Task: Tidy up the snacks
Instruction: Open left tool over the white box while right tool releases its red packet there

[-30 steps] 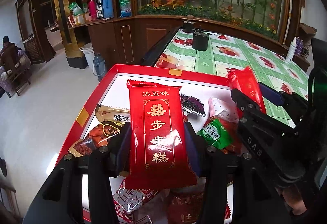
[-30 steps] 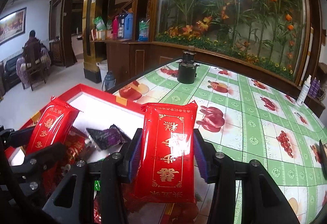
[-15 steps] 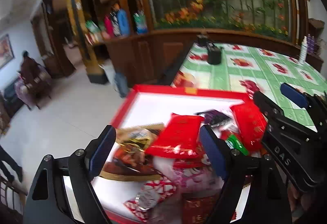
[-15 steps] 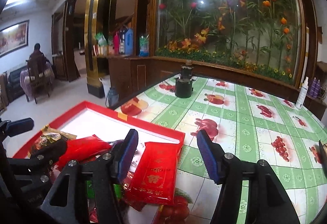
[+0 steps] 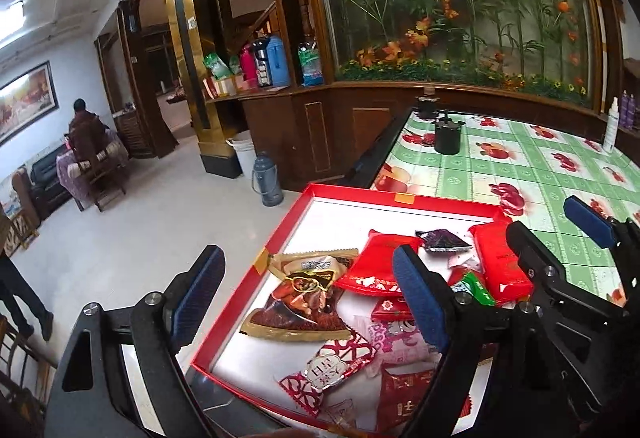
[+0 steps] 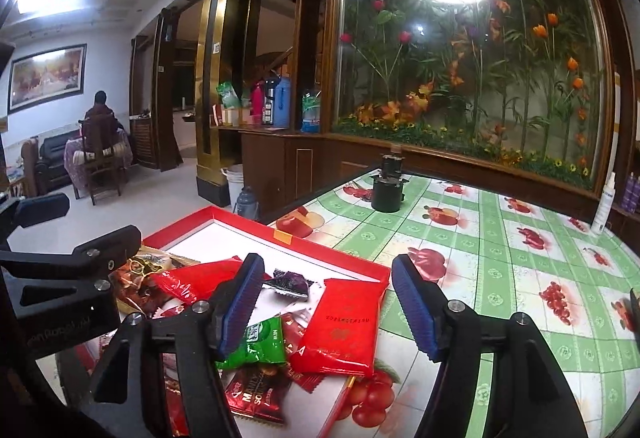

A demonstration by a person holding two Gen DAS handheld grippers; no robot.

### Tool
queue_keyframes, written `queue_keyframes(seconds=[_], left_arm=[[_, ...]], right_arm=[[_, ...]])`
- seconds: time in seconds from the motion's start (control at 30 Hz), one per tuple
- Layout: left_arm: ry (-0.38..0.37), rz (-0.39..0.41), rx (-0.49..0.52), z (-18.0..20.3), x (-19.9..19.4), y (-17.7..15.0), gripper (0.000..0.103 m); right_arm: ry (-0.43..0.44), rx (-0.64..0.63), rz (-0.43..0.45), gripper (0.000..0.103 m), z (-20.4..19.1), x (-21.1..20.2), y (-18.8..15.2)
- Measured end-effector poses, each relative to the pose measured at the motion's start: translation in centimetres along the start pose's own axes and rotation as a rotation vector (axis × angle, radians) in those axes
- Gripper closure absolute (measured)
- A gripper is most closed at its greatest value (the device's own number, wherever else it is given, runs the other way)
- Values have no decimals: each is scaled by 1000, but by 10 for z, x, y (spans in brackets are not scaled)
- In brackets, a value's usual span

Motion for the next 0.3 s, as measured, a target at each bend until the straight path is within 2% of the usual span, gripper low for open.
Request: queue_keyframes(seconds=[0.3], left_arm=[[-20, -11, 0, 5, 2, -3, 16]], right_arm=[[10, 15, -22, 33, 2, 4, -3]])
Point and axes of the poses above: each gripper's, at about its wrist camera, not at the fingertips, and x roughly the way its jaws point, z to its right, y to its top, the point moved 7 cm from there along x, roughly the way its jaws point, and after that the axes turned 14 degrees about z, right-handed, at the moved point
